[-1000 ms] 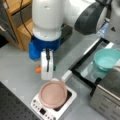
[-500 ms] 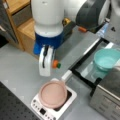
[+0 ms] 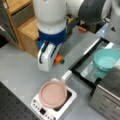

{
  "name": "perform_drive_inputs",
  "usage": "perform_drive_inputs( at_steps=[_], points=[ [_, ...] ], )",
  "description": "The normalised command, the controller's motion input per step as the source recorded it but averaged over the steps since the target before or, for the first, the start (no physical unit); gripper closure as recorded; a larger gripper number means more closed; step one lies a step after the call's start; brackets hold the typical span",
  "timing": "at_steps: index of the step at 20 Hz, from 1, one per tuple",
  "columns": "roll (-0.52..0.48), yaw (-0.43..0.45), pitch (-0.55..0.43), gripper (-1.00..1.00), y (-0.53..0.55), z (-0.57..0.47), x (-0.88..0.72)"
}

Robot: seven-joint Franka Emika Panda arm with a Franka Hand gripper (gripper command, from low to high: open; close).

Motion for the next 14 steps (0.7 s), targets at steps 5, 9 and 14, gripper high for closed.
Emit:
perform_drive_inputs(
  at_steps=[5, 9, 14],
  points=[
    [0.072, -0.253, -0.108, 1.00, 0.08, -0.16, -0.52],
    [0.062, -0.177, -0.173, 1.00, 0.10, -0.17, -0.58],
    [0.056, -0.142, -0.214, 1.00, 0.13, -0.20, -0.62]
  ],
)
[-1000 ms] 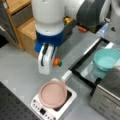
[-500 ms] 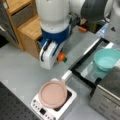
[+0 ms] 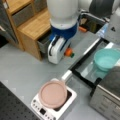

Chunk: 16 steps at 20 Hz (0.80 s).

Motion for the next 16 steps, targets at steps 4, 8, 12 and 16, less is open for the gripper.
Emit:
perform_drive_inputs(
  at_steps=[4, 8, 12, 16],
  points=[
    [0.061, -0.158, -0.250, 1.00, 0.18, -0.19, -0.58],
    [0.051, -0.161, -0.250, 1.00, 0.22, -0.21, -0.59],
    [0.067, -0.146, -0.246, 1.00, 0.20, -0.20, -0.53],
    [0.102, -0.162, -0.257, 1.00, 0.13, -0.15, -0.39]
  ],
)
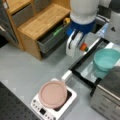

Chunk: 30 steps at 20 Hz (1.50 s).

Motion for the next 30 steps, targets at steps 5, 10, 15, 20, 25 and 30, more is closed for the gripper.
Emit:
perform_drive_inputs(
  at_steps=[5, 10, 15, 20, 25, 30],
  points=[
    [0.104, -0.239, -0.229, 1.00, 0.14, -0.16, -0.34],
    [0.090, -0.182, -0.196, 1.00, 0.13, -0.15, -0.28],
    [0.102, -0.285, -0.190, 1.00, 0.10, -0.14, -0.23],
    [0.086, -0.314, -0.185, 1.00, 0.10, -0.14, -0.25],
    [0.087, -0.253, -0.175, 1.00, 0.13, -0.10, -0.28],
    [0.097, -0.150, -0.180, 1.00, 0.20, -0.08, -0.30]
  ],
)
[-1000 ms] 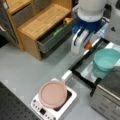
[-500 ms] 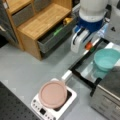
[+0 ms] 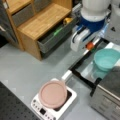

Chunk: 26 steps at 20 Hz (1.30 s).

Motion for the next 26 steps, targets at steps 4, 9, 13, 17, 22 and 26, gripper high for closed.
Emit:
perform_drive_inputs(
  at_steps=[4, 9, 13, 17, 22, 26],
  points=[
    [0.099, -0.144, -0.156, 1.00, 0.27, -0.12, -0.29],
    [0.081, -0.140, -0.135, 1.00, 0.25, -0.16, -0.26],
    [0.099, -0.135, -0.107, 1.00, 0.14, -0.17, -0.28],
    [0.116, -0.156, -0.119, 1.00, 0.08, -0.14, -0.27],
    [0.110, -0.162, -0.128, 1.00, 0.04, -0.12, -0.25],
    [0.106, -0.160, -0.130, 1.00, 0.03, -0.11, -0.25]
  ],
)
